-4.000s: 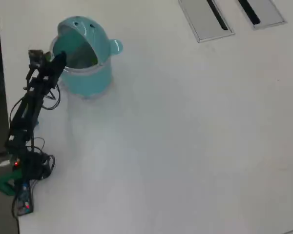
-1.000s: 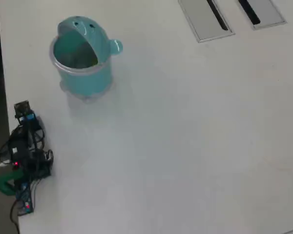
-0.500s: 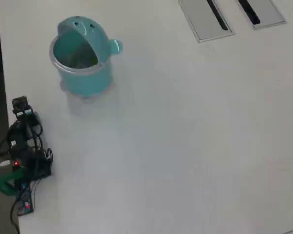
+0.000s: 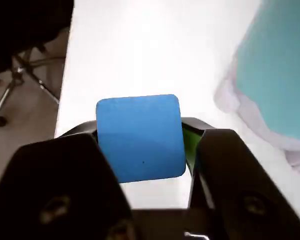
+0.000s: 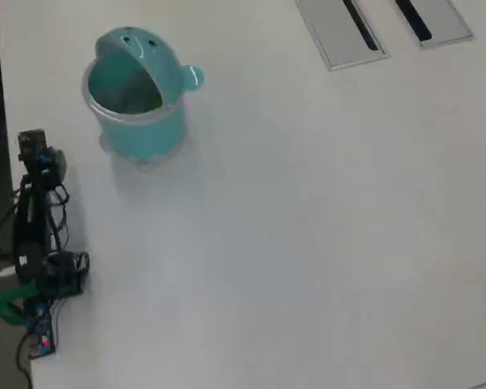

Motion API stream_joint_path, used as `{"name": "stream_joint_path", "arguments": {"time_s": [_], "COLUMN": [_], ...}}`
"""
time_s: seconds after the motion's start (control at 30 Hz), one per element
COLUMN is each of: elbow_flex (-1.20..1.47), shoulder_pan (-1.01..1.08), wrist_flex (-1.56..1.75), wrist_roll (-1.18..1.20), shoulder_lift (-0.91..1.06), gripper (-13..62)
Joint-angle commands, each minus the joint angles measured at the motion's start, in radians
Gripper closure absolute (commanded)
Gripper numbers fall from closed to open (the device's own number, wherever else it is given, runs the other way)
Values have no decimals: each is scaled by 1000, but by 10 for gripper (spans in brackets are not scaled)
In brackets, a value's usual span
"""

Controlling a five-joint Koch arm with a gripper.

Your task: Grasp RGB lego blocks and put them in the bin one by one.

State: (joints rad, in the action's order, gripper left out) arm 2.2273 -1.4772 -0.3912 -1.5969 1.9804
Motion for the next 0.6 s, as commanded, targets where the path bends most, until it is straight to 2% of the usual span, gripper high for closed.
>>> {"name": "stream_joint_path", "arguments": {"time_s": [0.0,0.1,0.23,0.57], "elbow_flex": [-95,-341,-491,-1077], "shoulder_pan": [2,89,135,299], "wrist_flex": [11,-74,-114,-169], "wrist_roll": [-2,-11,-14,-41], "shoulder_lift": [29,12,-41,-354], "gripper": [425,439,439,440]}}
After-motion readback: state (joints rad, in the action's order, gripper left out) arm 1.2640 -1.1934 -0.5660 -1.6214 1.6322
